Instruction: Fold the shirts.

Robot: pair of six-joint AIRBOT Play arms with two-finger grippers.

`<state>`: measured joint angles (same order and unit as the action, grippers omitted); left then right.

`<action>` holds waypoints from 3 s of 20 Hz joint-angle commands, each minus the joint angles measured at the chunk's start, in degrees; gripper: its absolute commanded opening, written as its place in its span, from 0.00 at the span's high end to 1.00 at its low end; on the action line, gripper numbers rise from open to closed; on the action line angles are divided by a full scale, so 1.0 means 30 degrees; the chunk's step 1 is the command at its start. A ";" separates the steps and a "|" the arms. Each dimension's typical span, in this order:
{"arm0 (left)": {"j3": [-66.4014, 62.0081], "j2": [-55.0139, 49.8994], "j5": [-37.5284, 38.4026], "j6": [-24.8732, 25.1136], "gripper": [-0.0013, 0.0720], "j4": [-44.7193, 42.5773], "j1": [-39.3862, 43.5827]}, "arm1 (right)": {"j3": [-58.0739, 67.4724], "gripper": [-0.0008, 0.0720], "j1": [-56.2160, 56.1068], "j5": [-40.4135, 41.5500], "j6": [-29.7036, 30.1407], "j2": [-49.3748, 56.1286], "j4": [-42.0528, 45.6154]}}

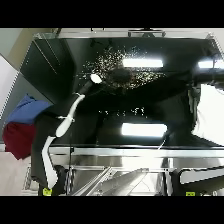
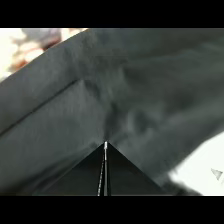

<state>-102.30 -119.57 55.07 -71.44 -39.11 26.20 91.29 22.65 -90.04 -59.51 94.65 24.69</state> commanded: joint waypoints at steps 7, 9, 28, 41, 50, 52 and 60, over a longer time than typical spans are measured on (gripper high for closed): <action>-0.5756 -0.2849 0.0175 -0.1894 0.96 0.2623 0.2280 | 0.1100 0.96 -0.0335 -0.1603 -0.0976 -0.2652 -0.2098; -0.4998 -0.0648 0.2951 -0.0437 0.96 0.3570 0.1005 | 0.1064 0.96 -0.0576 -0.1596 -0.1013 -0.2375 -0.1333; -0.4357 1.4863 1.2888 0.3417 0.95 1.0375 -1.2750 | 0.0007 0.51 -1.9555 1.6633 -0.0597 0.6018 -0.1865; -0.4357 1.3901 1.2968 0.3257 0.95 1.0389 -1.2743 | -0.0015 0.05 -0.7155 0.4823 -0.4743 0.4036 0.7329; -0.4350 1.2211 1.2968 0.2769 0.95 1.0433 -1.2743 | -0.0007 0.05 -0.9486 0.5727 -0.2259 0.7359 0.3133; -0.4342 1.2225 1.2968 0.2769 0.95 1.0455 -1.2743 | 0.0000 0.48 -0.9843 0.6003 -0.1435 0.7424 0.1180; -0.4342 1.2276 1.3325 0.2703 0.95 1.0382 -1.0724 | 0.2892 0.97 -0.7191 0.7278 -0.4554 0.4138 -0.2725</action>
<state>-115.35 -82.70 94.61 -63.37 -7.81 -8.47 96.49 -3.29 -71.22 -66.59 112.09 19.75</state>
